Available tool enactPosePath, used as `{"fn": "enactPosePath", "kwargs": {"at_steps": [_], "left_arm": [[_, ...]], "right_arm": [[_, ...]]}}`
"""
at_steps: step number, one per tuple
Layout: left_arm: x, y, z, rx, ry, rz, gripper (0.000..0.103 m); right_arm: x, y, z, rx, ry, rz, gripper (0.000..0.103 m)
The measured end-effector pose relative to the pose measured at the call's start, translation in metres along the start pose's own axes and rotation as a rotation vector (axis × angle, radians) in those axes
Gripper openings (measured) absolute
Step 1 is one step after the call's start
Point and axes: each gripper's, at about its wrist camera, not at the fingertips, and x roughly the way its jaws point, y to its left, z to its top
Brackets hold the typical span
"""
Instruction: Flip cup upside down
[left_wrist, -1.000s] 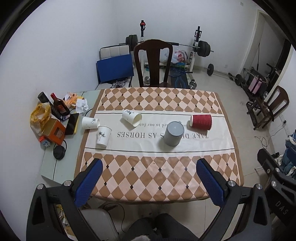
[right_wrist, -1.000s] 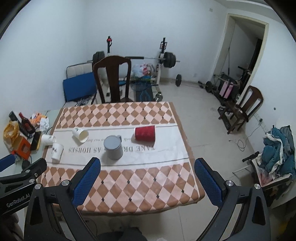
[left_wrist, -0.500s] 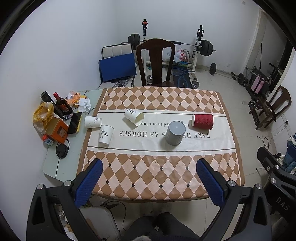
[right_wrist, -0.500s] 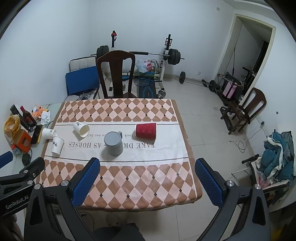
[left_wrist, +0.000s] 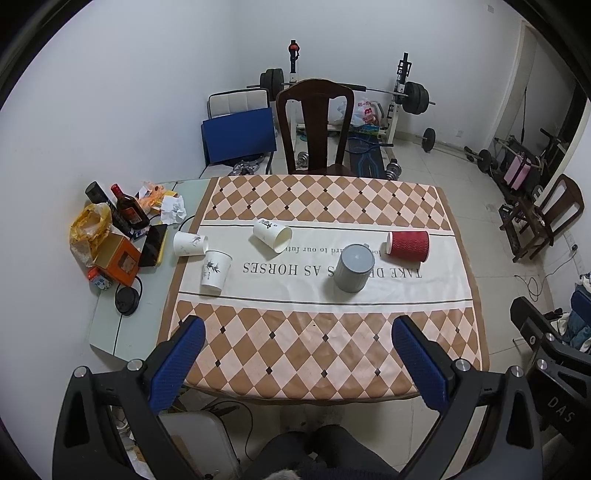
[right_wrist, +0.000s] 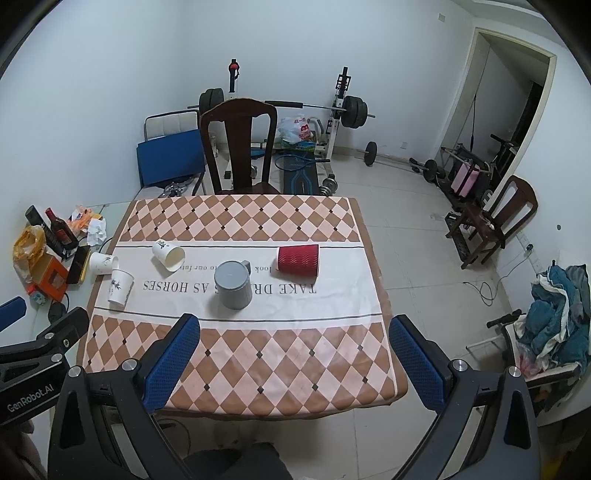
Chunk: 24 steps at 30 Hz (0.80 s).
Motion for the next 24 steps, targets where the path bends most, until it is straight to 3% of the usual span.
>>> {"fn": "enactPosePath", "kwargs": {"at_steps": [24], "left_arm": [[-0.0026, 0.0047, 0.0053, -0.01, 0.002, -0.001, 0.103]], "right_arm": [[0.0001, -0.0001, 0.0004, -0.002, 0.003, -0.001, 0.103]]}}
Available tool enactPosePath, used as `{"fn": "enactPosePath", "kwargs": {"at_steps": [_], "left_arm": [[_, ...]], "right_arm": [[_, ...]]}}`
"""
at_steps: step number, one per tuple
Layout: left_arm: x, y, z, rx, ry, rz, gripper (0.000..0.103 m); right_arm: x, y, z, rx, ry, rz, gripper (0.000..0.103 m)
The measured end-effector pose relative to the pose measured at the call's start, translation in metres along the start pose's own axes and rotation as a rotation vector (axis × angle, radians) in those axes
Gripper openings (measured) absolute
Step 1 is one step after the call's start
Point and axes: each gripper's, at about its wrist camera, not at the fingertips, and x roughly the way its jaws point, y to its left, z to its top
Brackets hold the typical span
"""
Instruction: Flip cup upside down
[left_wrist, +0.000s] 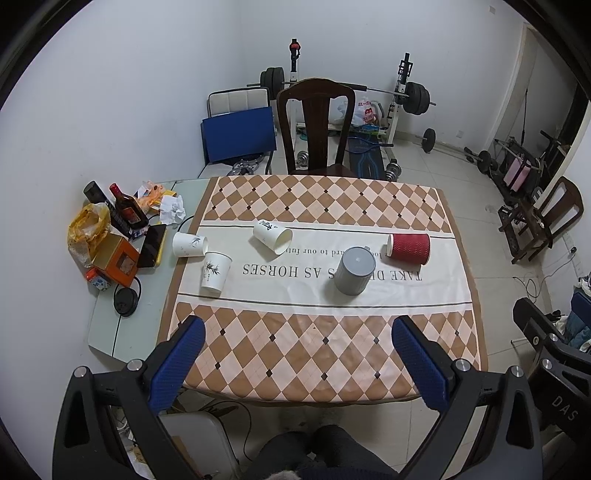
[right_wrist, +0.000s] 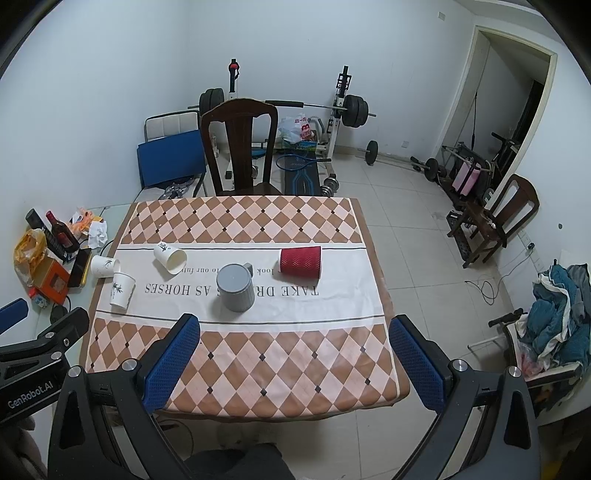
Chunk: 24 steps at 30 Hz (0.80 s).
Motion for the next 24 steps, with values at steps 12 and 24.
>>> {"fn": "enactPosePath", "kwargs": {"at_steps": [12, 24], "left_arm": [[-0.0005, 0.0013, 0.0006, 0.0, -0.002, 0.001, 0.103], [-0.0001, 0.003, 0.0014, 0.0, -0.001, -0.002, 0.103]], "right_arm": [[-0.0016, 0.0016, 0.001, 0.003, 0.0, 0.003, 0.103], [-0.0004, 0.0003, 0.0019, 0.004, -0.001, 0.002, 0.103]]}}
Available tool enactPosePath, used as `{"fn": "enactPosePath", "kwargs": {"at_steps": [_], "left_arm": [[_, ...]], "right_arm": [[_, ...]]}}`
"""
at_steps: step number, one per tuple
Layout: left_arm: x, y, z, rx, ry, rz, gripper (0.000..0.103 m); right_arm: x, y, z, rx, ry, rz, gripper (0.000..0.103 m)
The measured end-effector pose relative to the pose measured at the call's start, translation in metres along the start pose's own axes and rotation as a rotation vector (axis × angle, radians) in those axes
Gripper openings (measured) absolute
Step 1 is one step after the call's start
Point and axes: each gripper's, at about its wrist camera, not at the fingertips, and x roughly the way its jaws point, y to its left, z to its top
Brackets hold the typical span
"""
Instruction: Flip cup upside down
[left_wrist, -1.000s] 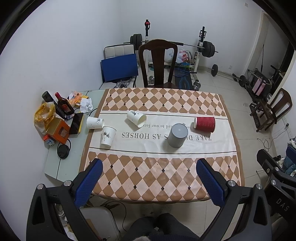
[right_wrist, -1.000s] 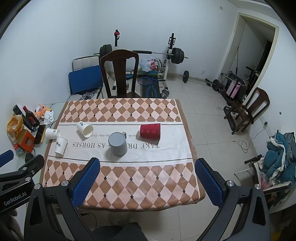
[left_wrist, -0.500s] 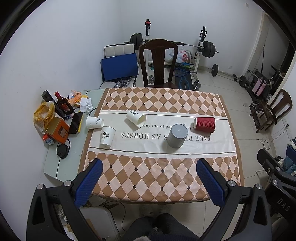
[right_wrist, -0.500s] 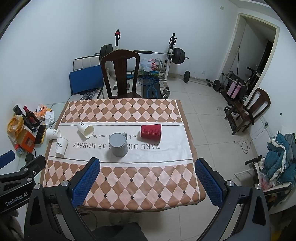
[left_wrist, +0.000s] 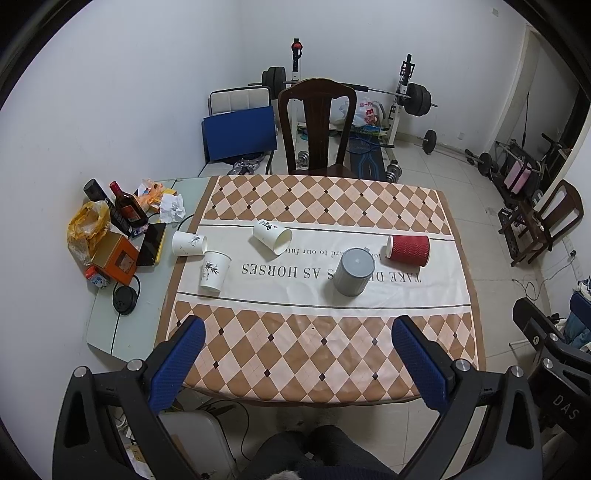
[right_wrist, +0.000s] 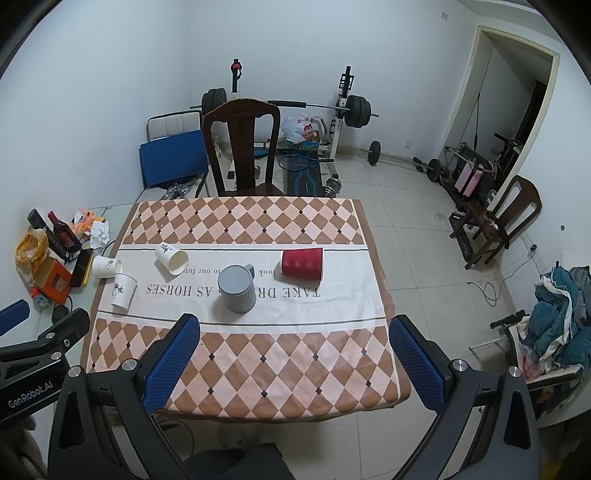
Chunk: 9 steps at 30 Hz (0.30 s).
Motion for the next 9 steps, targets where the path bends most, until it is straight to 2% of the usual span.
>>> {"fn": "enactPosePath", "kwargs": {"at_steps": [9], "left_arm": [[0.0002, 0.0007, 0.0, 0.004, 0.001, -0.003, 0.103]], "right_arm": [[-0.0013, 0.0008, 0.0004, 0.002, 0.002, 0.003, 0.103]]}}
